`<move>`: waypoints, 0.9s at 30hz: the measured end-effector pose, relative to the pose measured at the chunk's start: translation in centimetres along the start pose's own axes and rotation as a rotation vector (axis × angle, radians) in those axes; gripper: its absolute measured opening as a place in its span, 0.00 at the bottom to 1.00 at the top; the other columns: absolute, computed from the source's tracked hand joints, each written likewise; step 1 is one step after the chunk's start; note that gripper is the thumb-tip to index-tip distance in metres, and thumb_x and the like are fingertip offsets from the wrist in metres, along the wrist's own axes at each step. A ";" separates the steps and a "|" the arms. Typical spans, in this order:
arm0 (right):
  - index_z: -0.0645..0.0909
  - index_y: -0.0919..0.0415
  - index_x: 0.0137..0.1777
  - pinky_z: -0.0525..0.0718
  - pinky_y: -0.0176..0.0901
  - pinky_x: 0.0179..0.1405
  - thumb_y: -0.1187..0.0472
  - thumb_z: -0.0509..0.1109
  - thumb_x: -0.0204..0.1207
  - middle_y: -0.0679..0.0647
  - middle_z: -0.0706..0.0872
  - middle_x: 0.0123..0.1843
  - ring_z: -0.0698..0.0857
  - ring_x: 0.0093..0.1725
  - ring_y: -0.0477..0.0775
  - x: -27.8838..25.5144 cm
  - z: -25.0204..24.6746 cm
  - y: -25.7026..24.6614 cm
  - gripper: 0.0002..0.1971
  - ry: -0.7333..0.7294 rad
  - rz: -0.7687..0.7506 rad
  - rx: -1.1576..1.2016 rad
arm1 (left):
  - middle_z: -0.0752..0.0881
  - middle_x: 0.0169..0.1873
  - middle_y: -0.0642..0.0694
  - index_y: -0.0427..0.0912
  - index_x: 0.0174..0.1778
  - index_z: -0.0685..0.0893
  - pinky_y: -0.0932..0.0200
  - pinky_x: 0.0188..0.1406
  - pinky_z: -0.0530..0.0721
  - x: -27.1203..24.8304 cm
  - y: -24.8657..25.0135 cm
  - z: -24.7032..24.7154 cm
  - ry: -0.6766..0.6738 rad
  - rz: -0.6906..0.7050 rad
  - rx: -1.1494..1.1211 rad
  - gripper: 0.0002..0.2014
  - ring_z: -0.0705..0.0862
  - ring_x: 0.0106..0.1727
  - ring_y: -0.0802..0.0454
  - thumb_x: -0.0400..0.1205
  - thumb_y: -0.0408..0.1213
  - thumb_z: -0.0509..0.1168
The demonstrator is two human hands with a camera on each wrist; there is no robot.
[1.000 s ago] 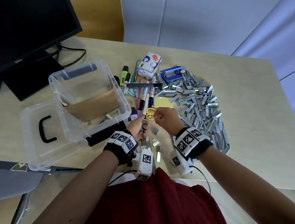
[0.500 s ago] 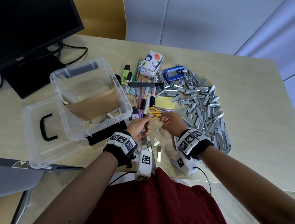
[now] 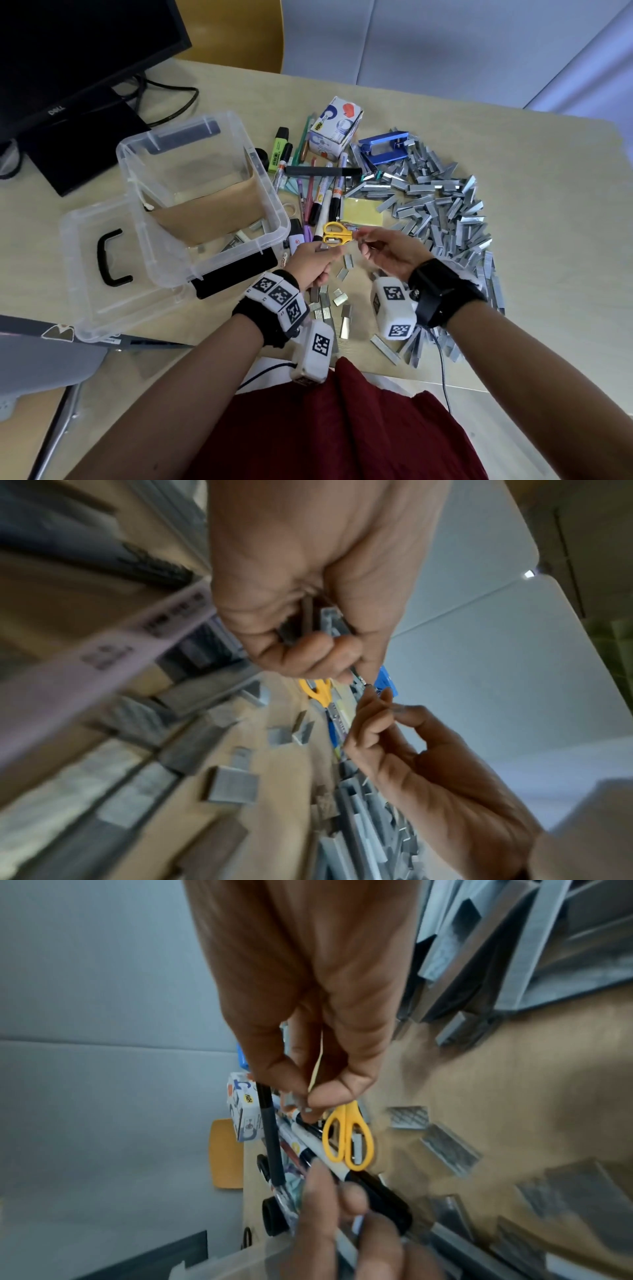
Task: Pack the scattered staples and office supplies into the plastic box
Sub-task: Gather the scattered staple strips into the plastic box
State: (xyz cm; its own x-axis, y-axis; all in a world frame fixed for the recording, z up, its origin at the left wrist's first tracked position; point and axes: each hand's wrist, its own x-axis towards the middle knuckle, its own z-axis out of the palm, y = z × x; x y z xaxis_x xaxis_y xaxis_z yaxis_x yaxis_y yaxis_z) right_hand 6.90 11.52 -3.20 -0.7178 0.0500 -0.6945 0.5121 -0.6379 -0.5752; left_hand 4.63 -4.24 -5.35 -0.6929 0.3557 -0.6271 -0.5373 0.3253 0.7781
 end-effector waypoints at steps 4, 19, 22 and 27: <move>0.77 0.71 0.39 0.81 0.31 0.24 0.78 0.53 0.77 0.61 0.84 0.29 0.79 0.28 0.50 0.0 0.2 0.2 0.12 0.015 0.023 0.039 | 0.69 0.22 0.47 0.43 0.30 0.67 0.72 0.11 0.62 0.5 1.0 0.8 0.039 -0.051 -0.065 0.18 0.66 0.10 0.59 0.82 0.45 0.65; 0.77 0.63 0.39 0.82 0.48 0.42 0.55 0.71 0.71 0.59 0.80 0.40 0.82 0.43 0.60 3.3 0.5 3.7 0.11 0.210 -0.302 -1.715 | 0.64 0.11 0.53 0.43 0.25 0.67 0.72 0.13 0.62 0.1 1.0 0.5 0.111 -0.093 -0.075 0.21 0.66 0.11 0.56 0.84 0.45 0.59; 0.79 0.65 0.43 0.83 0.48 0.42 0.58 0.73 0.70 0.62 0.83 0.43 0.83 0.44 0.60 3.5 0.4 3.5 0.10 0.203 -0.284 -1.694 | 0.65 0.09 0.54 0.43 0.25 0.68 0.72 0.12 0.62 -0.1 0.8 0.2 0.128 -0.073 -0.080 0.21 0.66 0.10 0.57 0.84 0.44 0.59; 0.77 0.66 0.30 0.67 0.34 0.21 0.63 0.68 0.72 0.57 0.75 0.27 0.68 0.23 0.49 2.2 0.3 1.5 0.11 0.107 -0.203 -1.036 | 0.66 0.09 0.55 0.43 0.26 0.68 0.72 0.12 0.64 -0.2 0.6 -0.3 0.141 -0.089 -0.078 0.20 0.68 0.10 0.59 0.84 0.44 0.59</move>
State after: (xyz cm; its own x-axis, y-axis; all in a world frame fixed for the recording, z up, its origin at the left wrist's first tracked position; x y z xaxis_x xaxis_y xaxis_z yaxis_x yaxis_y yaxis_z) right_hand 5.95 10.44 -5.54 -0.8153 0.1820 -0.5497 0.5759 0.3537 -0.7371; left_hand 4.30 -4.41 -4.75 -0.6985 0.2002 -0.6870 -0.6316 0.2789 0.7234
